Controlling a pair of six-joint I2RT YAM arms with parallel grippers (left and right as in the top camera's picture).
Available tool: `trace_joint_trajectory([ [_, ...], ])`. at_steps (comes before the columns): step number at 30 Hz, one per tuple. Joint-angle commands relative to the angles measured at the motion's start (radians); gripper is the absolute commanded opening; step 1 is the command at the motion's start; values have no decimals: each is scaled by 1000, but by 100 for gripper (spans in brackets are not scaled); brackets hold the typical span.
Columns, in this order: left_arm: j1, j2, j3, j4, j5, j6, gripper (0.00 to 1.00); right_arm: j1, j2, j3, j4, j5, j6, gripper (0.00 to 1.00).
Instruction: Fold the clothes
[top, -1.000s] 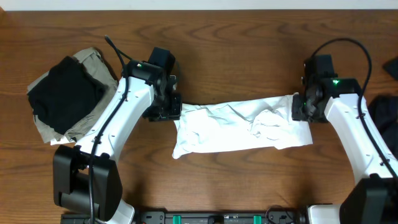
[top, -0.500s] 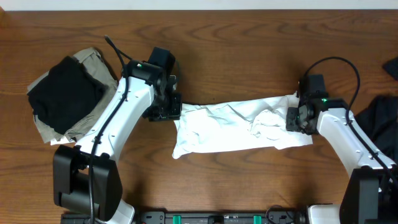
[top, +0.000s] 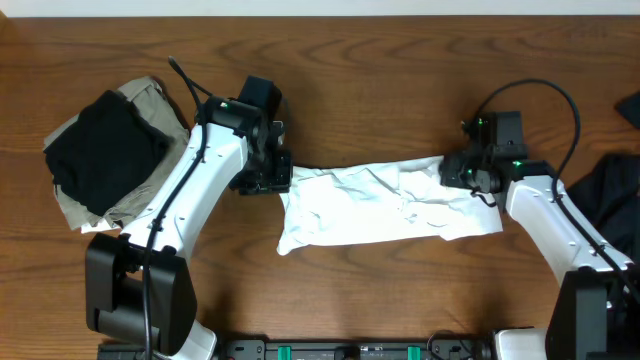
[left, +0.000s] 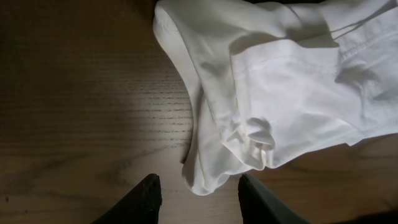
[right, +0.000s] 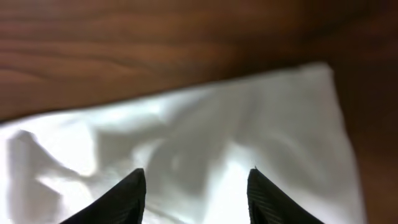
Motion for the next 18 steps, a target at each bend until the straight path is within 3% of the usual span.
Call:
trace_joint_trajectory([
  [1, 5, -4, 13, -4, 2, -1, 43, 42, 14, -4, 42, -51, 2, 52],
  [8, 5, -4, 13, -5, 2, -1, 43, 85, 35, -3, 103, -37, 5, 56],
  [18, 5, -4, 13, -5, 2, -2, 43, 11, -125, 69, -86, 77, 5, 54],
])
